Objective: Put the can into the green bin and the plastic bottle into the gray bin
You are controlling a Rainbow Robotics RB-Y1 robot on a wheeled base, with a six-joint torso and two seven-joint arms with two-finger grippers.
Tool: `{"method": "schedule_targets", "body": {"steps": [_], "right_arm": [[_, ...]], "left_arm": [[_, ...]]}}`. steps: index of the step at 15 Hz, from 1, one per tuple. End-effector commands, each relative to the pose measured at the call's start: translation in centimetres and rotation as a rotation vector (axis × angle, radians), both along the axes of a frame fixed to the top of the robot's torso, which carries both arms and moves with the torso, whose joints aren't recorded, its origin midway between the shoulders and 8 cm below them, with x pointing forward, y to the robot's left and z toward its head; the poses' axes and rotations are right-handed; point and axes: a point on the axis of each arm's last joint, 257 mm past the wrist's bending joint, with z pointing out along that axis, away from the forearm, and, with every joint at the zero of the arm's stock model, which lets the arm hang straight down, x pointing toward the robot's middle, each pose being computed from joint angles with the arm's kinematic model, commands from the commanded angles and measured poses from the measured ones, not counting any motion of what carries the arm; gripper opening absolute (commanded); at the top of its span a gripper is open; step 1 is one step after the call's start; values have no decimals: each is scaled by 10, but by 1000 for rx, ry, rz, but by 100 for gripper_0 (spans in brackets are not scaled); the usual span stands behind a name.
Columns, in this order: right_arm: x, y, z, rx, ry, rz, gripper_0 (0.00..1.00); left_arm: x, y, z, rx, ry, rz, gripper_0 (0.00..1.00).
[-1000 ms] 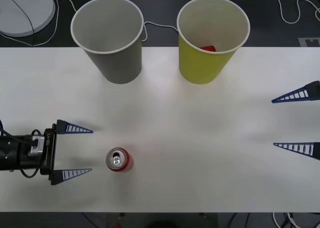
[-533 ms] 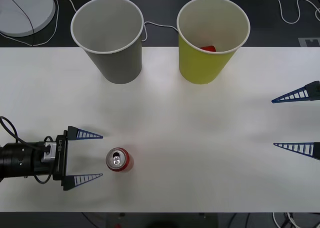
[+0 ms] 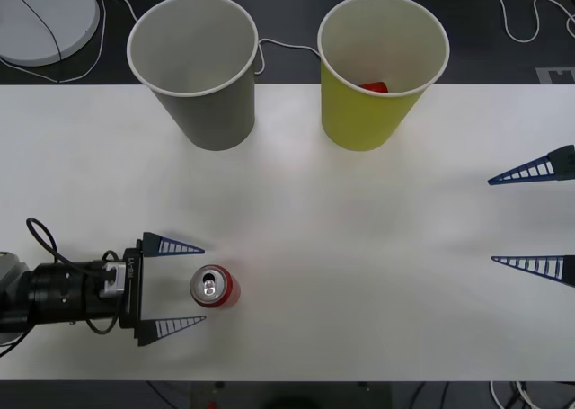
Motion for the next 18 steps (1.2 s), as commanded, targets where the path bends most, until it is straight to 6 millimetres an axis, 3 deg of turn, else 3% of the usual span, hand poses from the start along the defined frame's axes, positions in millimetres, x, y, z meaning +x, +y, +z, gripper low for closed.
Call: {"method": "schedule_targets", "body": {"steps": [1, 6, 12, 13, 14, 15, 16, 18], "right_arm": [[0, 0, 0, 0, 0, 0, 100], [0, 0, 0, 0, 0, 0, 100], [0, 0, 0, 0, 0, 0, 100], [0, 0, 0, 0, 0, 0, 100], [0, 0, 0, 0, 0, 0, 100], [0, 0, 0, 0, 0, 0, 100], [0, 0, 0, 0, 0, 0, 100], [0, 0, 0, 0, 0, 0, 100]], "left_arm": [[-1, -11, -5, -3, -3, -6, 100], [-4, -38, -10, -31, 0, -20, 100], [-3, -50, -12, -41, -3, -21, 100], [-3, -49, -12, -41, -4, -20, 78], [-3, -49, -12, -41, -4, -20, 39], [-3, -50, -12, -42, -5, -22, 20], [-4, -51, -11, -47, -3, -25, 4], [-4, -52, -11, -48, 0, -23, 0]]}}
